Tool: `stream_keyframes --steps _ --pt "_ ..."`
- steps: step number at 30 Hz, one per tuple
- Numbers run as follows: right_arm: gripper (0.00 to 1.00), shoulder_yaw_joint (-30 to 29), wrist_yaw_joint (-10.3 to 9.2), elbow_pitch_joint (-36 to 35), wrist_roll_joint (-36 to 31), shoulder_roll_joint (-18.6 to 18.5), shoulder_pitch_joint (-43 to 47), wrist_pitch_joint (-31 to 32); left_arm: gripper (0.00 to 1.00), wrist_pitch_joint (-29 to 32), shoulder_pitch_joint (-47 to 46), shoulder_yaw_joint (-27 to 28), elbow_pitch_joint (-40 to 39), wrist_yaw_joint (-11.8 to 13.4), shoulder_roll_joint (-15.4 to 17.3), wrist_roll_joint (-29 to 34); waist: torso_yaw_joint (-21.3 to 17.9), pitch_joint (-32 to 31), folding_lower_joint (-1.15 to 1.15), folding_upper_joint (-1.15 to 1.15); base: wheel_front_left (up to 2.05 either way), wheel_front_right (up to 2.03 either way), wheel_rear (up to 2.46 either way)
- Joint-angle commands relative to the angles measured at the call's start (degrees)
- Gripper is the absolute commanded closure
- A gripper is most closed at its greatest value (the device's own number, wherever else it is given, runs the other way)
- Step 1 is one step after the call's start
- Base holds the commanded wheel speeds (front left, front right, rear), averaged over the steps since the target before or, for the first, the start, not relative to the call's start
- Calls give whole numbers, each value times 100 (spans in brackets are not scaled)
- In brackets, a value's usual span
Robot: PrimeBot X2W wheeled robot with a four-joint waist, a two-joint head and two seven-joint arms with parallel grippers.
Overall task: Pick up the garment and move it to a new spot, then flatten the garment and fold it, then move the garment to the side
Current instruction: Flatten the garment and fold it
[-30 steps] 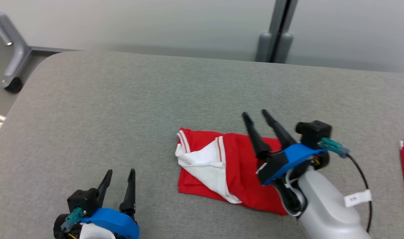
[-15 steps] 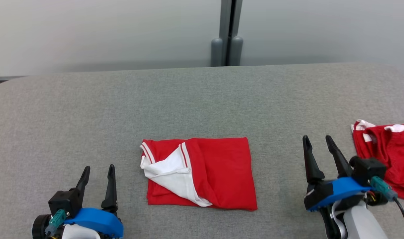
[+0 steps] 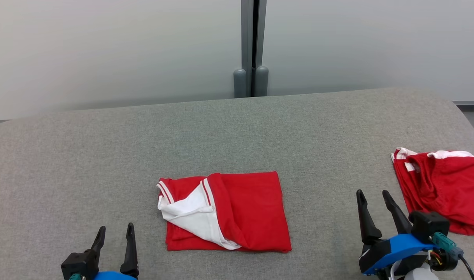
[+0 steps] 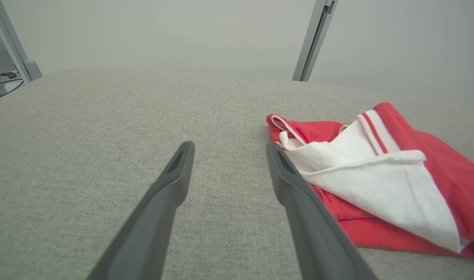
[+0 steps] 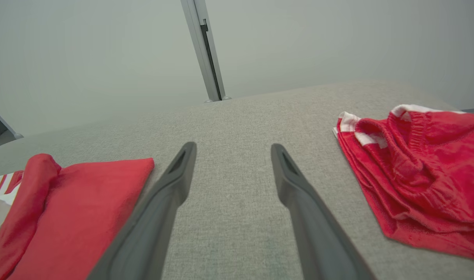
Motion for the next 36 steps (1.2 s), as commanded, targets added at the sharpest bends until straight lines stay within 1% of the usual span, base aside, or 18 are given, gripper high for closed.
stream_keyframes --steps 1,6,10,11,13,18,24,30,33,36 --pt "0 -5 3 9 -12 -23 43 -17 0 -13 -12 44 -8 13 13 42 21 9 1 0 0 0 0" --pt "0 67 3 22 -11 -22 -68 -17 0 -13 -129 17 -27 10 -26 64 124 85 1 0 0 0 0" --pt "0 222 3 88 39 -21 -214 -17 0 -13 -202 -145 -20 8 -10 -7 316 217 1 0 0 0 0" --pt "30 304 3 137 94 -21 -249 -17 0 -13 -230 -179 -14 8 -2 -28 384 246 1 0 0 0 0" --pt "100 514 3 277 131 -17 -366 -16 0 -13 -279 -303 11 8 14 -98 562 315 1 0 0 0 0" --pt "100 863 3 700 42 -23 -812 -17 0 -13 -389 -501 55 7 109 -270 1107 452 1 0 0 0 0" --pt "100 754 3 1438 -66 -25 -1337 -16 0 -13 -517 -691 99 7 224 -468 1807 593 1 0 0 0 0" --pt "100 847 3 1965 -139 -25 -1681 -17 0 -13 -626 -838 87 6 295 -629 2251 769 1 0 0 0 0" --pt "100 1154 3 2094 42 -24 -1775 -17 0 -13 -623 -915 104 6 313 -707 2349 803 1 0 0 0 0" --pt "100 1903 3 1882 392 -15 -1721 -17 0 -13 -612 -896 108 6 342 -755 2337 790 1 0 0 0 0"
